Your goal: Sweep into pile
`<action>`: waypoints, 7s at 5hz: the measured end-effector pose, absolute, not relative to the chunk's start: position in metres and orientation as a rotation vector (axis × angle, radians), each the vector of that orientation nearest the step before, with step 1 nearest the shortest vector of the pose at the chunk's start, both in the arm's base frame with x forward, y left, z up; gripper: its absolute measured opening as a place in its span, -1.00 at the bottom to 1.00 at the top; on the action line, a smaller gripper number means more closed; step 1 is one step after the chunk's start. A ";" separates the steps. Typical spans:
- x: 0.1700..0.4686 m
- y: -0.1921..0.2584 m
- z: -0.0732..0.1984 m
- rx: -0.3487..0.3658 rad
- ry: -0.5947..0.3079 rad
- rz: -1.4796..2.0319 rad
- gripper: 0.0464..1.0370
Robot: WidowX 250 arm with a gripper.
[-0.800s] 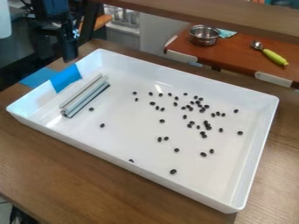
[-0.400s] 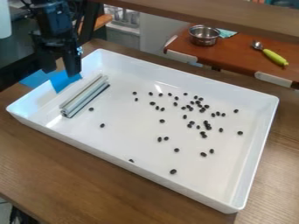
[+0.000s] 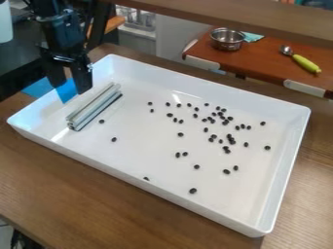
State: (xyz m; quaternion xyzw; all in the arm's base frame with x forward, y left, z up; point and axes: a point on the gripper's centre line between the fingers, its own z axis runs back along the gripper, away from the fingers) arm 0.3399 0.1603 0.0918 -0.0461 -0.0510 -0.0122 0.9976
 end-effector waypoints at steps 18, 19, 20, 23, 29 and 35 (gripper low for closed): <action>0.322 -0.072 0.047 -0.241 -0.099 -0.191 -0.38; 0.317 -0.087 0.047 -0.261 -0.097 -0.196 -0.38; 0.308 -0.112 0.048 -0.300 -0.081 -0.217 -0.38; 0.307 -0.097 0.086 -0.418 -0.099 -0.170 -0.38; 0.359 0.113 0.102 -0.124 -0.204 0.026 -0.38; 0.383 0.090 0.054 0.128 -0.120 0.008 -0.38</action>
